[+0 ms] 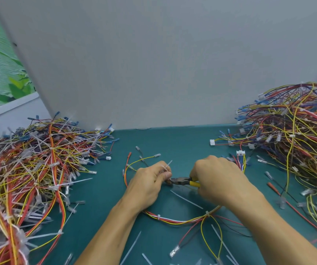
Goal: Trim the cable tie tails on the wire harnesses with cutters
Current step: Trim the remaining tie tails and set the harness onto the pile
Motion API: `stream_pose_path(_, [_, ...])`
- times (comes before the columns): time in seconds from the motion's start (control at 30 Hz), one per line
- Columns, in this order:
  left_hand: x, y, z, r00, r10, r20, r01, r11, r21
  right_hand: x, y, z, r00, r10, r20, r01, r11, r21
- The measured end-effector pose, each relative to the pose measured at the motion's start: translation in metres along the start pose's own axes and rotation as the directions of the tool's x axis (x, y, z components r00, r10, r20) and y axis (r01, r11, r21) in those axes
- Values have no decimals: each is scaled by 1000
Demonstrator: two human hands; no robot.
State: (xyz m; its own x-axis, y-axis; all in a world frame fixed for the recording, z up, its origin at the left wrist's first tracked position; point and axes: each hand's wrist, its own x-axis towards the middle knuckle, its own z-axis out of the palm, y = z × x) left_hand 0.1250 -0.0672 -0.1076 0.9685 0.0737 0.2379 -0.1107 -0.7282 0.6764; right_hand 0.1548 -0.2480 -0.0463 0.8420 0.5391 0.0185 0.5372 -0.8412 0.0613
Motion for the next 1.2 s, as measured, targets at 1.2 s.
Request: stream_pose_path(1.2, [-100, 102, -39, 807, -256, 533, -27, 885, 465, -9, 60, -15, 884, 265, 386, -370, 901, 227])
